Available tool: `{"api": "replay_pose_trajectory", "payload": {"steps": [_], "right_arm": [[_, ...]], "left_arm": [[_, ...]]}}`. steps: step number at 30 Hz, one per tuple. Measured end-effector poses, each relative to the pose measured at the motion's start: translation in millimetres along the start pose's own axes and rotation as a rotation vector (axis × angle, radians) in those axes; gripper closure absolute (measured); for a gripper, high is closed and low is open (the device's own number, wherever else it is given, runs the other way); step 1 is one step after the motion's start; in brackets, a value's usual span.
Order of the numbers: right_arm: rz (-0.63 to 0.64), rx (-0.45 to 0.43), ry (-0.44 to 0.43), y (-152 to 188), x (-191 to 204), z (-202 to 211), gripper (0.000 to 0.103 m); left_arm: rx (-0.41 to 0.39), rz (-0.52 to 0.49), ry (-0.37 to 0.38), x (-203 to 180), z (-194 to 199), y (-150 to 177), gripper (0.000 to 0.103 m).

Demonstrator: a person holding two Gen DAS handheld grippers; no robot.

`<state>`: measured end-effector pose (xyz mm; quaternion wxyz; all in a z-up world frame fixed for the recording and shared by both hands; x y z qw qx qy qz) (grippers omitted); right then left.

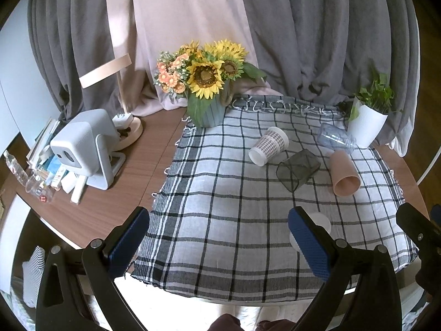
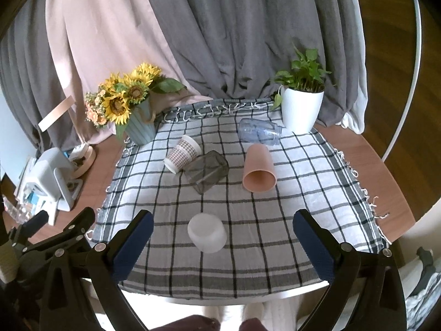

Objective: Flip cup upside down

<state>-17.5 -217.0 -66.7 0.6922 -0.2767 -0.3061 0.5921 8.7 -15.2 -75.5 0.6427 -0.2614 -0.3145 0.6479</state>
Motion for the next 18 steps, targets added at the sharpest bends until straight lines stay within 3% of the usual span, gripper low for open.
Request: {"api": "replay_pose_trajectory", "payload": {"steps": [18], "right_arm": [[-0.001,0.004,0.0,0.1,2.5,-0.7,0.001]], "left_arm": [[-0.007,0.001,-0.002,3.4,1.2,-5.3,0.0]]}}
Point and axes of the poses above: each gripper's, at about its wrist camera, not at the fingertips, and z roughly against the way its jaws point, x to its left, y to its underside, the point moved 10 cm from there along -z, roughly the way its jaws point, and after that the axes turned 4 degrees about -x, right-handed, at the moved point
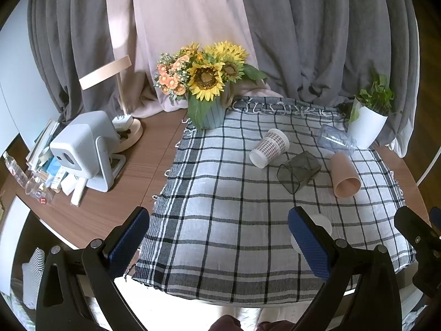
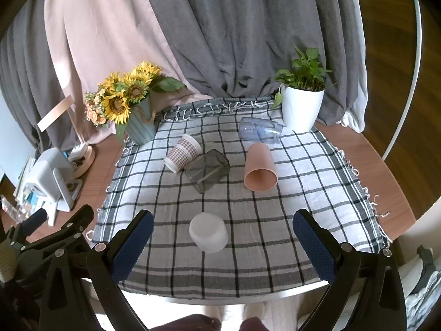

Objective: Flip cup upside down

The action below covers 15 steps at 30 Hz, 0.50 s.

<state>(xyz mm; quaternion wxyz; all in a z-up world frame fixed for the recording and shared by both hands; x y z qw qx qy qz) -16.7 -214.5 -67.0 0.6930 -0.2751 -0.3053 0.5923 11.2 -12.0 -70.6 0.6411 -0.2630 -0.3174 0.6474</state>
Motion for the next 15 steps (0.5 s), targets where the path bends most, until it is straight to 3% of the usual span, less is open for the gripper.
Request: {"api": "replay_pose_trajectory", "payload": {"steps": [15], "right_arm": [[0.001,-0.001,-0.002,0.0,0.6,0.1,0.001]], "left_arm": [[0.002,0.0,0.0,-0.1,-0.9,0.2,0.0]]}}
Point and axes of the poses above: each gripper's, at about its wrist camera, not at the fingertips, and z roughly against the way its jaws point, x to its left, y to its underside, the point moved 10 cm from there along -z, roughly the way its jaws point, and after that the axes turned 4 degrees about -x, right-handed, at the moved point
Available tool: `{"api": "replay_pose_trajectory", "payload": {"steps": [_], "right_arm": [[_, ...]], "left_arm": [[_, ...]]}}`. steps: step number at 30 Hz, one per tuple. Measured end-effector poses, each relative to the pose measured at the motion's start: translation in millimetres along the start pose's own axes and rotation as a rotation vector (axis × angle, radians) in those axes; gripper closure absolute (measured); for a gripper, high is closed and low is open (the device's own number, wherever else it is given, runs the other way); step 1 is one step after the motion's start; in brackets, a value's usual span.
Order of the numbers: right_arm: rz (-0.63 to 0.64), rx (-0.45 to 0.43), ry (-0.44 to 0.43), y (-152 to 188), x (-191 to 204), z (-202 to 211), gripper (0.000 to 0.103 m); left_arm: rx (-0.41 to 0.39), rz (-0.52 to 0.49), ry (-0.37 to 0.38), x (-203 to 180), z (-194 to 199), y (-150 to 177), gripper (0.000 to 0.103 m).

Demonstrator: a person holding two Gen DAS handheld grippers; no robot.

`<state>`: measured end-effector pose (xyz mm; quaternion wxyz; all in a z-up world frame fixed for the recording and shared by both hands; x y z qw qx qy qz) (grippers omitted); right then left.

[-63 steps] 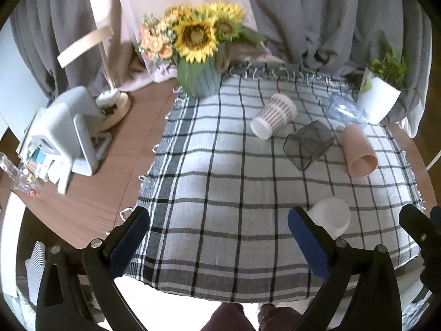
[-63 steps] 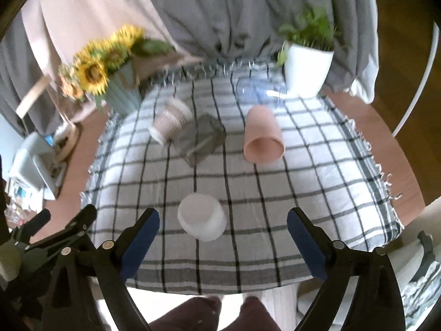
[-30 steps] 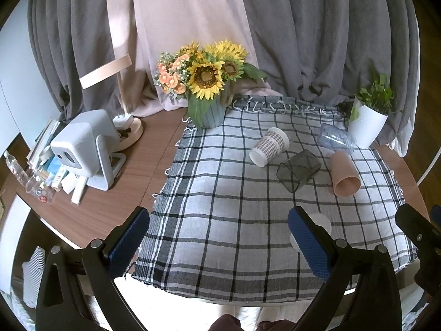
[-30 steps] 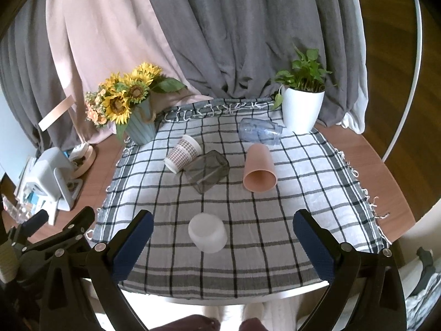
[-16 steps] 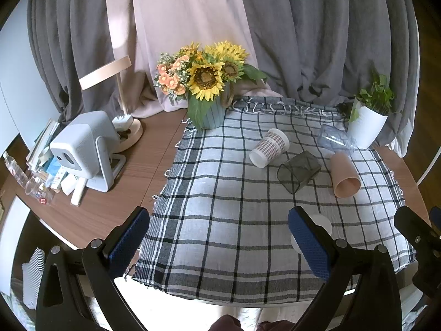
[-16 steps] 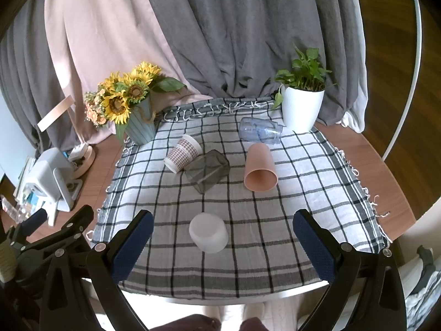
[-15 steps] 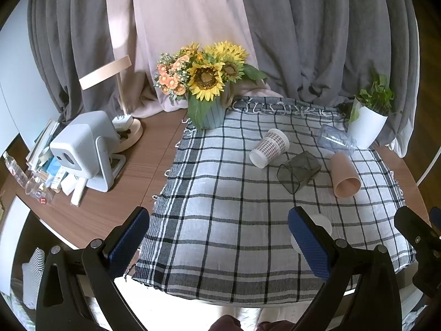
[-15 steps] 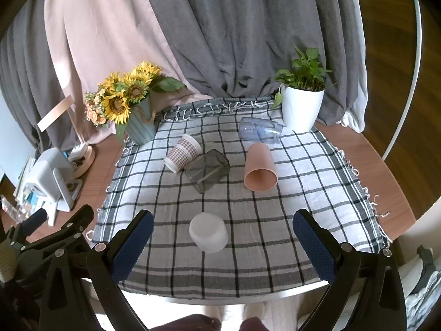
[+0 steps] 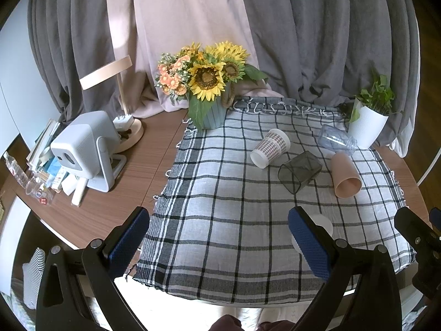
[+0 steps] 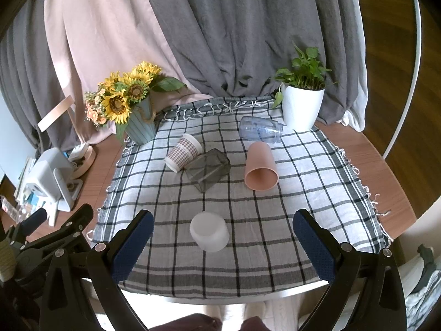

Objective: Flip cup upside down

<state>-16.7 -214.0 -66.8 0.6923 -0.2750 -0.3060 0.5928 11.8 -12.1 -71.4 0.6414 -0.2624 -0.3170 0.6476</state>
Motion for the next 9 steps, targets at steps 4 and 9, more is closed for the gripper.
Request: {"api": "replay_pose_trajectory", "payload": {"steps": [4,9], "right_arm": [[-0.001,0.002,0.0,0.1,0.2,-0.9,0.001],[-0.002,0.002,0.001,0.2,0.6,-0.7,0.001]], "left_arm": [[0.0,0.0,0.004,-0.3,-0.2,0.4,0.0],[0.004,0.0,0.006,0.7,-3.8,-0.1,0.0]]}}
Point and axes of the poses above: each gripper's, at about its wrist camera, not at the fingertips, and z roughly against the way its jaws point, x to its left, y to its underside, the point moved 10 cm from there along -z, roughly the way its jaws point, and after that the axes turned 4 degrees about -x, right-handed, at the moved point
